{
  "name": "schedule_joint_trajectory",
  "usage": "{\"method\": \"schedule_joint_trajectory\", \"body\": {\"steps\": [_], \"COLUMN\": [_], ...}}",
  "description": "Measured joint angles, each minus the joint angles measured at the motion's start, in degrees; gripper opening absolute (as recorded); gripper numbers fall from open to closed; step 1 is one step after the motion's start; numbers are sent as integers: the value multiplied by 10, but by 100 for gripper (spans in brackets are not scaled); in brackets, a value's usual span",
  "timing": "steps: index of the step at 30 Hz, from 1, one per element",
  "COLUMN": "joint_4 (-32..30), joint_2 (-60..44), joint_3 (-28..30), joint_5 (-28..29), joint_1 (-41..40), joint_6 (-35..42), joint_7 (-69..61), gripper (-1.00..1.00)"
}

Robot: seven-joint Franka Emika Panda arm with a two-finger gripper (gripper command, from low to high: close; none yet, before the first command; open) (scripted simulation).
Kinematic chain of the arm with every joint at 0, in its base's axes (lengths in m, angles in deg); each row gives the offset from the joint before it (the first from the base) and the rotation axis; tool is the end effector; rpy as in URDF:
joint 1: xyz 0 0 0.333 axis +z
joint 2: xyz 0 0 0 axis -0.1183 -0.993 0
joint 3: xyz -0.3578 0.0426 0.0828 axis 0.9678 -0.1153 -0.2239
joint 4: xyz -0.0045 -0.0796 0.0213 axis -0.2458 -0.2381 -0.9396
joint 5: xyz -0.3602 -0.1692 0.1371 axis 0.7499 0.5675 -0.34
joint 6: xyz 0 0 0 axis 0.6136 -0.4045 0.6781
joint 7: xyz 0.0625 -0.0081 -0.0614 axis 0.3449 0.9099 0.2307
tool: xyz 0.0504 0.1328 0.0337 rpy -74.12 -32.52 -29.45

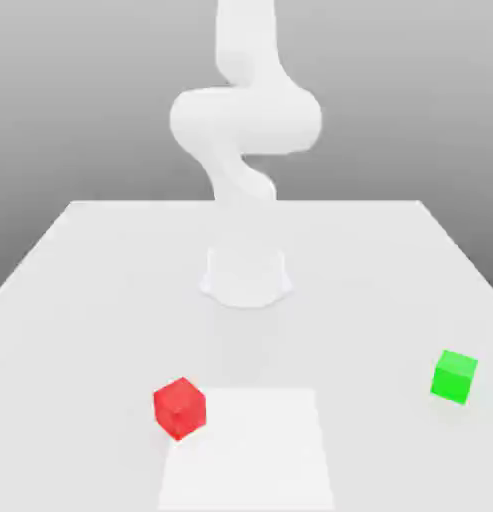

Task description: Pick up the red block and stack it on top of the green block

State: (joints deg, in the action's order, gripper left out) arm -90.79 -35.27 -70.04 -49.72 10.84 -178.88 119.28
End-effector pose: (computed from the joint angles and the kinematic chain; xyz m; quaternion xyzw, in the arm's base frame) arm 0.3934 -0.0115 0.6828 -0.8727 0.3336 -0.3124 0.1719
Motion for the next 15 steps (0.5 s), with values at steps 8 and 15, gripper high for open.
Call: {"method": "schedule_joint_trajectory", "body": {"steps": [8, 15], "joint_4": [-50, -92], "joint_2": [-139, -262], "joint_3": [125, 193], "joint_5": [-120, -216], "joint_1": [113, 177], "joint_6": [-36, -63], "joint_7": [-197, -360], "gripper": [0, 0]}}
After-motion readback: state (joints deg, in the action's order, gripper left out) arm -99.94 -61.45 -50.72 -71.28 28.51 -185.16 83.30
